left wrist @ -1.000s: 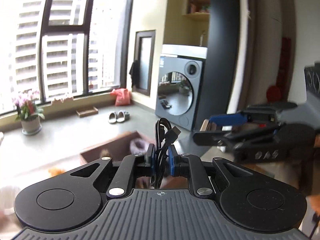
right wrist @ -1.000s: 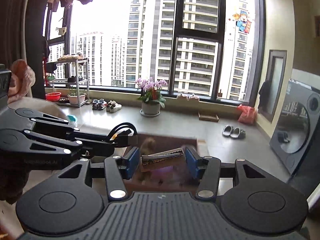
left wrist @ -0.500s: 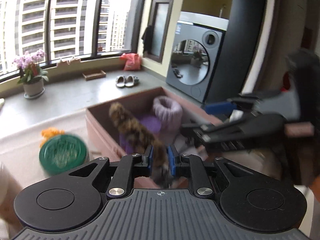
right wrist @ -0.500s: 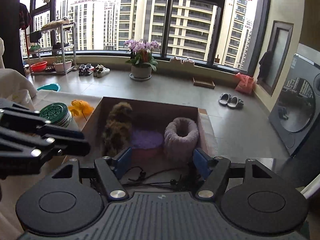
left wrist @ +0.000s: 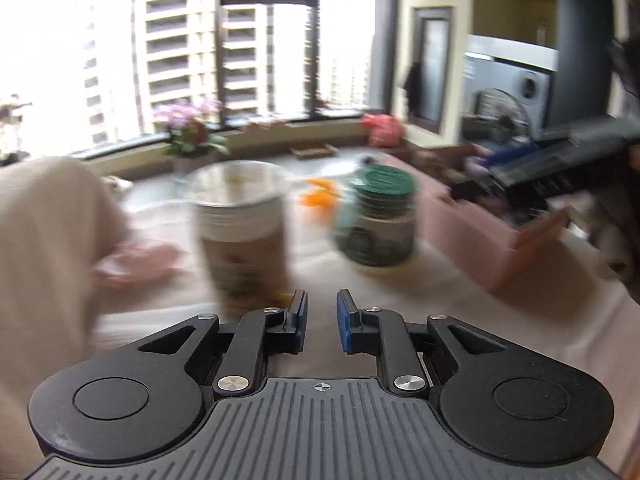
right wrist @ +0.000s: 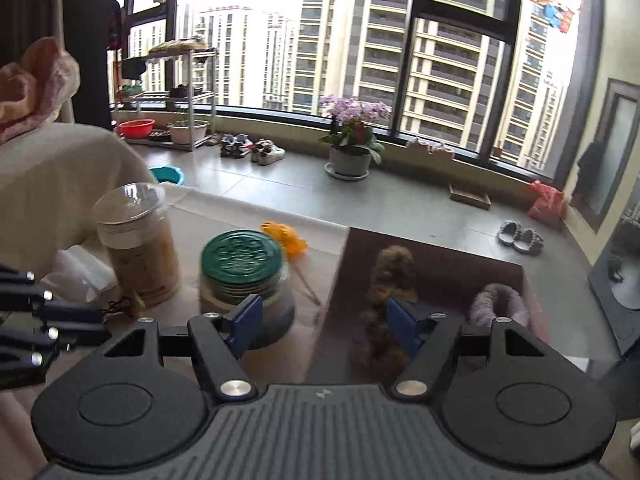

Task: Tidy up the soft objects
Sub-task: 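Move the left gripper to the pink cloth while the right approaches the orange fabric flower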

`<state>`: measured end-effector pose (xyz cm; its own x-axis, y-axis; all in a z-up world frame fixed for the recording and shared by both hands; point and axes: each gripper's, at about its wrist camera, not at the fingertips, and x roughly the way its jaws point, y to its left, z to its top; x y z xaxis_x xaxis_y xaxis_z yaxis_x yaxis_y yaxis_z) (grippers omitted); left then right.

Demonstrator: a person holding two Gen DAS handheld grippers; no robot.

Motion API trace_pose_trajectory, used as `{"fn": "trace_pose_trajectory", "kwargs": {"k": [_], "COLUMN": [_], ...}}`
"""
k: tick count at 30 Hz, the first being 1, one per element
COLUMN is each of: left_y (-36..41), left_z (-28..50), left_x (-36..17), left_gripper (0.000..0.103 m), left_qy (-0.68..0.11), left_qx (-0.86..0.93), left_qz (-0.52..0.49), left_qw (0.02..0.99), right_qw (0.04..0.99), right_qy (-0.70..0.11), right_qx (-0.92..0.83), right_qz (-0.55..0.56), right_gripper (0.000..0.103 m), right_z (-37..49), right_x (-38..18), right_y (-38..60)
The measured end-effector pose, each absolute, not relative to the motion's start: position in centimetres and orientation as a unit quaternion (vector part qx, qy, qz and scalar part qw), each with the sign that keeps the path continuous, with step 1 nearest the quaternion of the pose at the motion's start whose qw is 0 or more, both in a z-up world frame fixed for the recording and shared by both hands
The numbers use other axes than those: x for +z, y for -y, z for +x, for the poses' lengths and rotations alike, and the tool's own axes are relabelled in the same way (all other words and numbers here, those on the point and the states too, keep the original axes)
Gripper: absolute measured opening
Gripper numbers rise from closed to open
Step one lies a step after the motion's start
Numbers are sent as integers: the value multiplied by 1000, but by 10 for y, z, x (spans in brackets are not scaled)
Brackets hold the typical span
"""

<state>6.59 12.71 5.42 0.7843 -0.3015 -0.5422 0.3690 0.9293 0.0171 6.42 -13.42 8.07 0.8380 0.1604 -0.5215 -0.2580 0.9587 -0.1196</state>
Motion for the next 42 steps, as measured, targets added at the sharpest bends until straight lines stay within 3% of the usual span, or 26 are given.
{"fn": "trace_pose_trajectory", "kwargs": {"k": [6, 16, 23, 25, 30, 38, 42], "left_y": [-177, -192, -180, -180, -201, -220, -213], "left_z": [95, 137, 157, 167, 205, 256, 269], "left_x": [51, 40, 64, 69, 75, 72, 60], "left_gripper": [18, 18, 19, 24, 21, 23, 25], "left_qy": [-283, -312, -290, -308, -362, -462, -486], "left_qx": [-89, -40, -68, -79, -33, 3, 33], "left_qz": [18, 56, 67, 74, 42, -47, -35], "left_qw": [955, 948, 952, 945, 931, 886, 873], "right_qw": [934, 907, 916, 919, 922, 921, 919], "right_qy": [-287, -359, -340, -332, -317, -313, -312], "right_qx": [185, 199, 196, 199, 209, 228, 236], "right_qz": [-104, -95, -85, -82, -78, -51, -39], "right_gripper": [69, 69, 74, 77, 82, 83, 83], "right_z": [53, 53, 47, 46, 40, 42, 41], "right_x": [57, 12, 5, 1, -4, -2, -2], "right_y": [81, 62, 65, 65, 68, 77, 81]}}
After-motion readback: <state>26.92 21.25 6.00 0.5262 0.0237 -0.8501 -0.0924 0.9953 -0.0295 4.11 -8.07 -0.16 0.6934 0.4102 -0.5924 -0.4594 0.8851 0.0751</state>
